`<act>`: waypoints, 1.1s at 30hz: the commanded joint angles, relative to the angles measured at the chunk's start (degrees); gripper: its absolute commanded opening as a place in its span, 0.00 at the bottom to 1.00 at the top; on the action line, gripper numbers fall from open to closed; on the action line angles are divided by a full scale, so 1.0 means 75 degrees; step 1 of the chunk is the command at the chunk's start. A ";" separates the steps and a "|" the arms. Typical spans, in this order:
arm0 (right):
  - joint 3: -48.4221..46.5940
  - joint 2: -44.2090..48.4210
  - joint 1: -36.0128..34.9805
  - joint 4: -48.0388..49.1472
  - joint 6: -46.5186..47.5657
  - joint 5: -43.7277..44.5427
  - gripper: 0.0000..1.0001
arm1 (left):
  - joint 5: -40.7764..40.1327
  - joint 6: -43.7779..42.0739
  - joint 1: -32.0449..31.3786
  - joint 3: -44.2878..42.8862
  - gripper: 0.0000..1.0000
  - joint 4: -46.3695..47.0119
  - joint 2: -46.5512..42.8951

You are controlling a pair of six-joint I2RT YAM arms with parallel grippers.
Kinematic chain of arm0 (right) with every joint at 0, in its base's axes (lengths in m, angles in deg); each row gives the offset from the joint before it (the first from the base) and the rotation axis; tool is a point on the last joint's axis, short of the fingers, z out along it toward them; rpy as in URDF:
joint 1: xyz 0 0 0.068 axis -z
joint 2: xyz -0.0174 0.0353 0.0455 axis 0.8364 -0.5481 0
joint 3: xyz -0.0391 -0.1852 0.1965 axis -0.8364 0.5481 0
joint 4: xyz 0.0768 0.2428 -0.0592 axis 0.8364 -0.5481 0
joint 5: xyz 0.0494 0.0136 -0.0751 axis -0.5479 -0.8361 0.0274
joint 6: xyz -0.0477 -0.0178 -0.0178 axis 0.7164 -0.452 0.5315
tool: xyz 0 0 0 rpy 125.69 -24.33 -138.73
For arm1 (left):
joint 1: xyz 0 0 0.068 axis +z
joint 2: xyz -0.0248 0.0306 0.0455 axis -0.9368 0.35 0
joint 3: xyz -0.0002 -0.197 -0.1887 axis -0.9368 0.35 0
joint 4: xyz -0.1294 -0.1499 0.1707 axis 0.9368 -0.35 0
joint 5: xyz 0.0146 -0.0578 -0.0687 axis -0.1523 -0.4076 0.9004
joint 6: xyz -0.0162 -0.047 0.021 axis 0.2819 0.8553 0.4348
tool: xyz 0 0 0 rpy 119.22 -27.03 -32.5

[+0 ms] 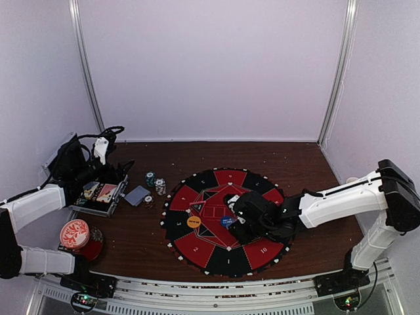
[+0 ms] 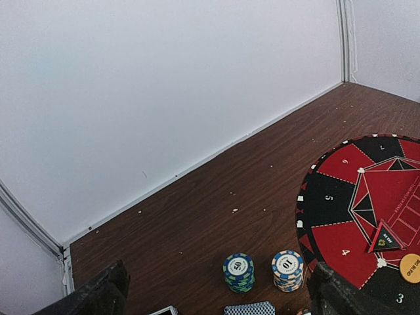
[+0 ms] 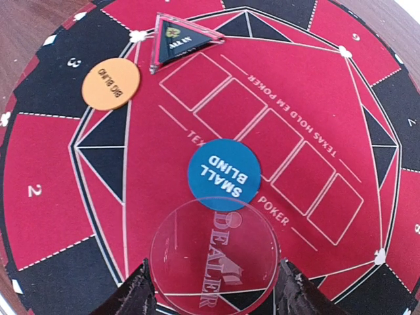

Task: Distribute texas hold em gaming equipment
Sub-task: Place the dealer button at position 10.

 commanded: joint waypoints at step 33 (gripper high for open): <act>0.1357 0.1026 -0.0148 -0.0499 -0.1185 0.1145 0.64 | 0.0068 0.0031 0.0057 0.0040 0.98 0.0331 0.0054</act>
